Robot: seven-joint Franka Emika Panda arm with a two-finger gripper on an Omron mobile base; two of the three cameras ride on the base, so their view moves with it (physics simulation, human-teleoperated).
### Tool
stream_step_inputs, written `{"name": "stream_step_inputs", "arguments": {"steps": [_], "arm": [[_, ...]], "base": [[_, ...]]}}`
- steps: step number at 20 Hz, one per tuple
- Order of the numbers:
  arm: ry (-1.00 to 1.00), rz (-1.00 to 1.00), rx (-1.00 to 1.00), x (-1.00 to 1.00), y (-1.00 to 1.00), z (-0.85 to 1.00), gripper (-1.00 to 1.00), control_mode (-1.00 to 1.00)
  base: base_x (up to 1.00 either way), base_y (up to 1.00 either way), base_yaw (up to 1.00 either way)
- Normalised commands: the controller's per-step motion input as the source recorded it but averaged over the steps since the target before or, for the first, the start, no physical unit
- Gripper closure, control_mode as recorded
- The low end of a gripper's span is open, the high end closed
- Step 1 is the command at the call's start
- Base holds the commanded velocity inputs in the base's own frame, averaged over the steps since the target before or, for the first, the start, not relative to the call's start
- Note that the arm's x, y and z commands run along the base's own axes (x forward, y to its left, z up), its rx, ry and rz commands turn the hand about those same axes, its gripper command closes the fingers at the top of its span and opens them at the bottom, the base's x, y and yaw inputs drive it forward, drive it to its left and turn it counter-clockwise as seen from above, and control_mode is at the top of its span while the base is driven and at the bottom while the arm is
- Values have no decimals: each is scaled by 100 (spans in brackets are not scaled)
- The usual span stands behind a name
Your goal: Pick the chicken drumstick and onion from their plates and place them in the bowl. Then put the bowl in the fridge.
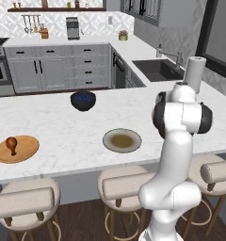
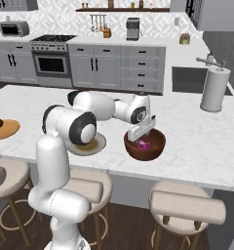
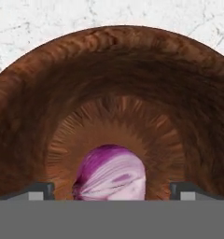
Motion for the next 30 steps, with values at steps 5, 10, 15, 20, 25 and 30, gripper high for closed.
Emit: {"name": "stream_step_inputs", "arguments": {"steps": [5,10,15,20,25,30], "arm": [[-17,-15,0,-86,61,79,-100,-100],[-18,-40,1,-95,88,37,-100,-100],[-4,-42,1,-55,100,44,-100,-100],[-2,-43,2,-69,98,0,-100,-100],[0,-29,3,-5,75,0,-100,-100],[0,-16,6,5,47,2,-100,-100]], "base": [[0,0,0],[0,0,0],[0,0,0],[0,0,0],[0,0,0],[0,0,0]]}}
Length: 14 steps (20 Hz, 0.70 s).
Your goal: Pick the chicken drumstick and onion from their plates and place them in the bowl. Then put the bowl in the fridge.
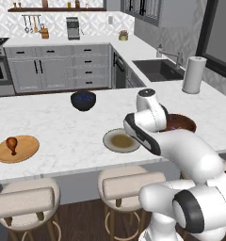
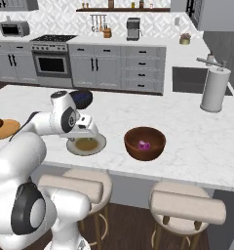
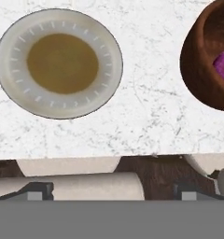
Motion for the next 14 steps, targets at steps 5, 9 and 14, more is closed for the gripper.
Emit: {"name": "stream_step_inputs", "arguments": {"steps": [5,9,14], "arm": [[-1,-7,1,0,8,0,-100,-100],[0,0,0,0,0,0,-100,-100],[0,0,0,0,0,0,-100,-100]], "base": [[0,0,0],[0,0,0],[0,0,0]]}}
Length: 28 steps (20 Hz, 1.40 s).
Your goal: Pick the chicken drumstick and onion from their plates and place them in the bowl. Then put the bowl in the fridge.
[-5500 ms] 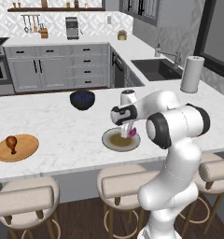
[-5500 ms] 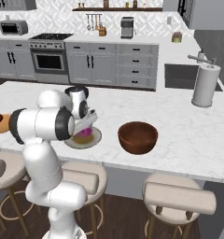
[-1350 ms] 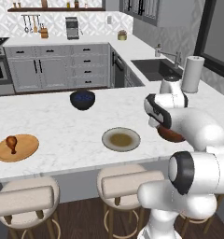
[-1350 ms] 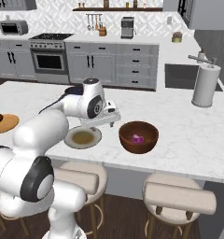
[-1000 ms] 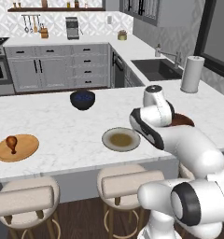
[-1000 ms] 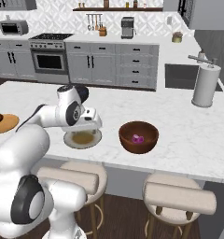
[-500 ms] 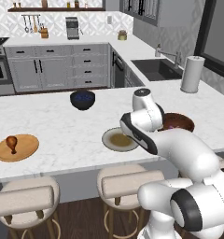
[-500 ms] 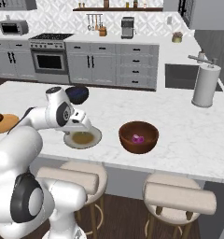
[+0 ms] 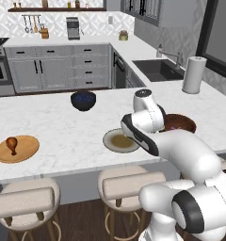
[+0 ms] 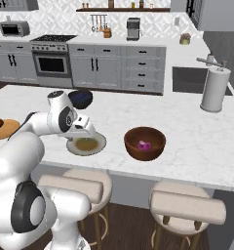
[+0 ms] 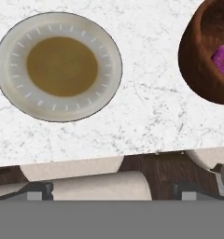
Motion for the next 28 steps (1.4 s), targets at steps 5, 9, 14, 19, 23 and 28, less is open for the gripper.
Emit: {"name": "stream_step_inputs", "arguments": {"steps": [5,9,14,19,23,28], "arm": [[0,-2,0,0,32,-1,-100,100],[0,0,0,0,0,0,-100,100],[0,0,0,0,0,0,-100,100],[0,0,0,0,0,0,-100,100],[0,0,0,0,0,0,-100,100],[0,0,0,0,0,0,-100,100]], "base": [[1,38,-3],[16,79,-5],[40,44,-6],[55,-22,0],[50,-10,0],[57,0,0]]}}
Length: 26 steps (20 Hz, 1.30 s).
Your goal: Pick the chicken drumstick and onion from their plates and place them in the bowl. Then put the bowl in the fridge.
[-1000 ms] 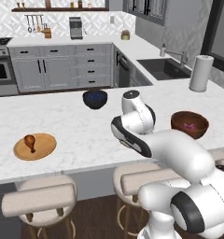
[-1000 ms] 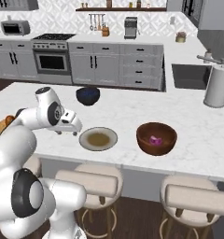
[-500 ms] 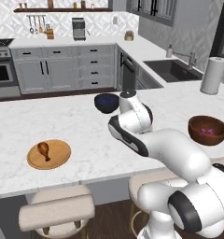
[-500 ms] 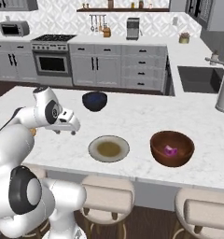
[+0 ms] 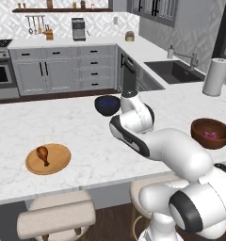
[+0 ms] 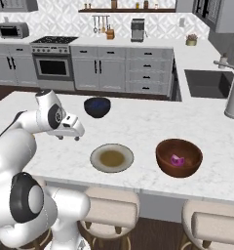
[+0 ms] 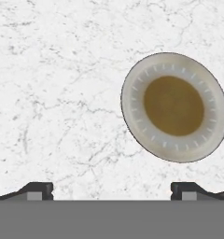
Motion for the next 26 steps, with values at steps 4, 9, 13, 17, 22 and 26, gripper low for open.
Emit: {"name": "stream_step_inputs", "arguments": {"steps": [4,9,13,17,22,26], "arm": [[0,0,0,0,0,0,-100,100],[-1,0,7,12,32,3,-100,-100],[-7,0,12,23,97,4,-100,-100],[-2,0,15,28,100,6,-100,-100],[0,-5,8,20,100,-8,-100,-100],[0,-5,6,16,100,0,-100,-100]], "base": [[45,0,0],[0,0,0],[0,0,0],[0,0,0],[0,0,0],[0,0,0]]}}
